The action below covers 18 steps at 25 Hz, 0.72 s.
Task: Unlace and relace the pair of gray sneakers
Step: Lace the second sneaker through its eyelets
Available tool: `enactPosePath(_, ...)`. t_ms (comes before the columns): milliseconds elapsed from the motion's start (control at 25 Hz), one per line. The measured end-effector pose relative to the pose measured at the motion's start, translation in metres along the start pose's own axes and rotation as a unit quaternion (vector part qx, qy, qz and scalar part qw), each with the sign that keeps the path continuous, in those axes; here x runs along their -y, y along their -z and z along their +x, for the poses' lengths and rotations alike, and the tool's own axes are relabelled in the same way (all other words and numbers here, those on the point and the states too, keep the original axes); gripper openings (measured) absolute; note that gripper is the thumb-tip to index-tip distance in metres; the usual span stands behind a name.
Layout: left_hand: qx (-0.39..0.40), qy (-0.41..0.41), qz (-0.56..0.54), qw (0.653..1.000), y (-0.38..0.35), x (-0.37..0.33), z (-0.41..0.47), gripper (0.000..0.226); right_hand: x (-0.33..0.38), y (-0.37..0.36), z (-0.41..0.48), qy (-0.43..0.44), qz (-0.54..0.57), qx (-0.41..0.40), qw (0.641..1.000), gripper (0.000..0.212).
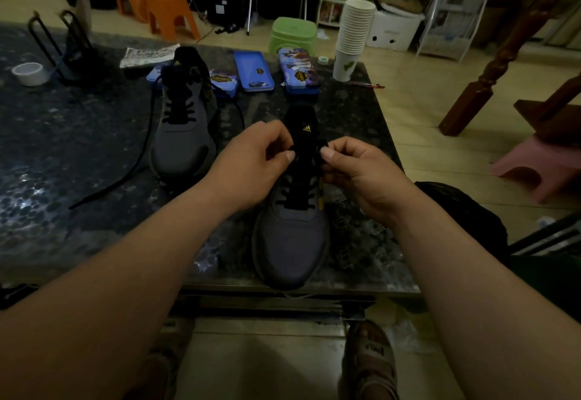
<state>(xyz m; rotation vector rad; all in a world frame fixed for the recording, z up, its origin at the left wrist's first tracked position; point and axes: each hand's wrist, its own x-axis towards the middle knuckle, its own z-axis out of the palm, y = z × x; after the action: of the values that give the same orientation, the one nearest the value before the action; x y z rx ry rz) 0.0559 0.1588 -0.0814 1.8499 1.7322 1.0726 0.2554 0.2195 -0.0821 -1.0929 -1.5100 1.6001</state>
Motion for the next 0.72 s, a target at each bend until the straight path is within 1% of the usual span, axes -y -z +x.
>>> enactPosePath(120,0.001,0.008,-0.014,1.0,0.003,-0.002,0.001,0.011,0.0,0.002,0.001,-0.014,0.025,0.012,1.0,0.017)
enactPosePath(280,0.001,0.016,-0.02,1.0,0.012,-0.003,0.0,0.007,-0.001,0.0,0.004,-0.018,0.019,0.019,0.999,0.018)
enactPosePath(640,0.0,0.022,-0.043,0.999,0.015,-0.006,0.001,0.005,0.002,-0.003,0.001,-0.015,0.019,0.003,1.0,0.019)
enactPosePath(720,0.004,0.029,-0.039,0.999,0.013,-0.006,-0.002,0.007,0.004,-0.004,-0.003,-0.008,0.019,-0.005,1.0,0.014)
